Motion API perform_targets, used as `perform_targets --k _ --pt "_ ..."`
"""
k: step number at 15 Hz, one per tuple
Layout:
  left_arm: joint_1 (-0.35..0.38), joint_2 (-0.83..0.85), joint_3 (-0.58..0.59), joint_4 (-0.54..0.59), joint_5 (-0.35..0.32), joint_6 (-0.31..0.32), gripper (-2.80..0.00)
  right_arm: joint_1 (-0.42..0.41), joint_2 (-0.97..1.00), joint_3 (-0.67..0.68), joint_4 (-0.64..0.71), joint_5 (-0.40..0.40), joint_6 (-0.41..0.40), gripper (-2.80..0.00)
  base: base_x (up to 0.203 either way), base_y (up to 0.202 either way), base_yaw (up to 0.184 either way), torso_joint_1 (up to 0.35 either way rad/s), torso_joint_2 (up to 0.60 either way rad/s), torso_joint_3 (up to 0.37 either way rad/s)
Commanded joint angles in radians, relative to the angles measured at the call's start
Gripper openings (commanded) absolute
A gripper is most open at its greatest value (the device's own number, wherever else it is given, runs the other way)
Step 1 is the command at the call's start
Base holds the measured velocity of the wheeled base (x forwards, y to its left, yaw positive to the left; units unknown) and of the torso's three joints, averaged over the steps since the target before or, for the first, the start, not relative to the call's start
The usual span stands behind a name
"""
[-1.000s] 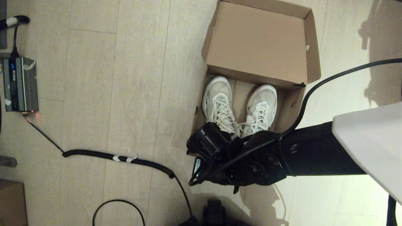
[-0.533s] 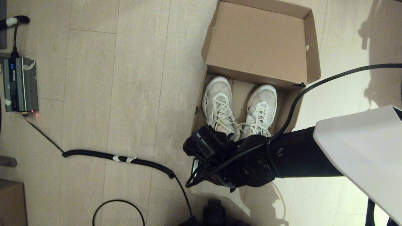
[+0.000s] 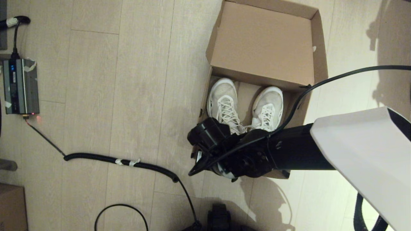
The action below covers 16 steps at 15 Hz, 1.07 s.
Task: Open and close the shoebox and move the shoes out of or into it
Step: Close the shoe box
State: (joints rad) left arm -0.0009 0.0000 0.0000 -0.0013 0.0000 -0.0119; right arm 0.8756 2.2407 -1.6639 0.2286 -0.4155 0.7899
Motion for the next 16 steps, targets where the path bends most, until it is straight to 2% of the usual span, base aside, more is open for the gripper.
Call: perform_targets --k 1,6,11,13,16 --pt "0.0 -0.002 0.0 0.0 0.0 0.0 -2.8 -0.002 0.049 -0.031 -0.017 -0.007 0.002 -2.8 0.0 0.0 0.0 0.0 0.0 0.0" --pt "-0.001 -0.003 0.0 0.0 0.0 0.0 -2.8 -0.009 0.12 -0.105 -0.107 -0.042 -0.09 -2.8 0.0 0.0 0.0 0.0 0.0 0.0" --pt "0.001 -0.003 0.0 0.0 0.0 0.0 -2.8 0.021 0.106 -0.023 -0.103 -0.047 -0.074 -2.8 0.0 0.0 0.0 0.0 0.0 0.0" --pt "0.001 -0.002 0.0 0.0 0.0 0.0 -2.8 0.04 0.106 -0.017 -0.103 -0.055 -0.051 -2.8 0.0 0.0 0.0 0.0 0.0 0.0" --pt "0.0 -0.003 0.0 0.0 0.0 0.0 -2.8 0.039 0.101 -0.034 -0.103 -0.087 -0.069 -2.8 0.0 0.0 0.0 0.0 0.0 0.0"
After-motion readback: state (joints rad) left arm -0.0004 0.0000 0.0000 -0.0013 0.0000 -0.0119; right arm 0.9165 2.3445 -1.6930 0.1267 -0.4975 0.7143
